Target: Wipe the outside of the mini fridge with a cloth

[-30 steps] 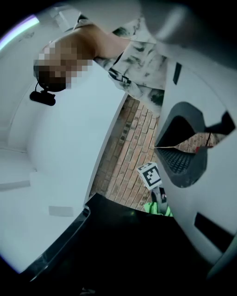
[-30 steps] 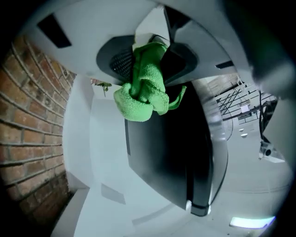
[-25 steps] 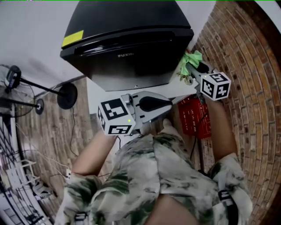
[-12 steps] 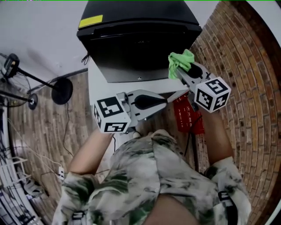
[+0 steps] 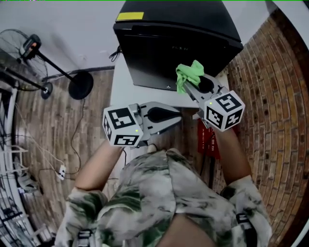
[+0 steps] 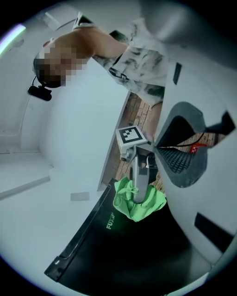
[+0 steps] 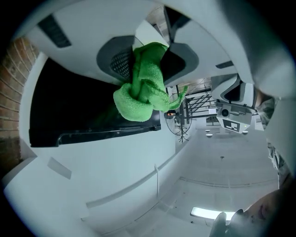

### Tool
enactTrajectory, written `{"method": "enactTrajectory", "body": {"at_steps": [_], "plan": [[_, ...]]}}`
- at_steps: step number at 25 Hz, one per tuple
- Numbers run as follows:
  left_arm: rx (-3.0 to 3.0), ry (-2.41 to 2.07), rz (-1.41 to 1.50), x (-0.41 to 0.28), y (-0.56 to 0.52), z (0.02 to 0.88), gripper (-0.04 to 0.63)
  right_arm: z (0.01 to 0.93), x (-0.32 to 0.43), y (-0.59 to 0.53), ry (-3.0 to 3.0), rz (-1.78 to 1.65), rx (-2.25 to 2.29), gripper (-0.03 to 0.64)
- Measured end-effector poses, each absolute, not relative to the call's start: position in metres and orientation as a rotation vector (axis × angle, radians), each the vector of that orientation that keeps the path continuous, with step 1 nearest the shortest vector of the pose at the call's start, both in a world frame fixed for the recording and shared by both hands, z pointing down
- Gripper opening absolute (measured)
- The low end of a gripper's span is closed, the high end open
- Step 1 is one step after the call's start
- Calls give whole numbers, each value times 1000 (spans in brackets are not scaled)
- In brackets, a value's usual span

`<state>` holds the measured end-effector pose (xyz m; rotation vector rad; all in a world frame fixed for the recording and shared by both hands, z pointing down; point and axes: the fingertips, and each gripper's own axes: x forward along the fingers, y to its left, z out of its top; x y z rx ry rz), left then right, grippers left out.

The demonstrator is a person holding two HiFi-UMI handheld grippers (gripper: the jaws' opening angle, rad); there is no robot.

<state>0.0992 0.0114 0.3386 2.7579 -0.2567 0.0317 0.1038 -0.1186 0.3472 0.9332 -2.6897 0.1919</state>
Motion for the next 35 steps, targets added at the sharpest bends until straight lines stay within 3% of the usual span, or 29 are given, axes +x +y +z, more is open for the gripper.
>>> {"method": "enactTrajectory", "body": {"at_steps": [13, 35], "plan": [[2750, -352, -9, 41, 25, 341, 28, 356, 12, -105, -2757, 132, 764, 150], [2809, 60, 62, -214, 29, 332, 28, 356, -220, -148, -2621, 189, 1321, 150]]}}
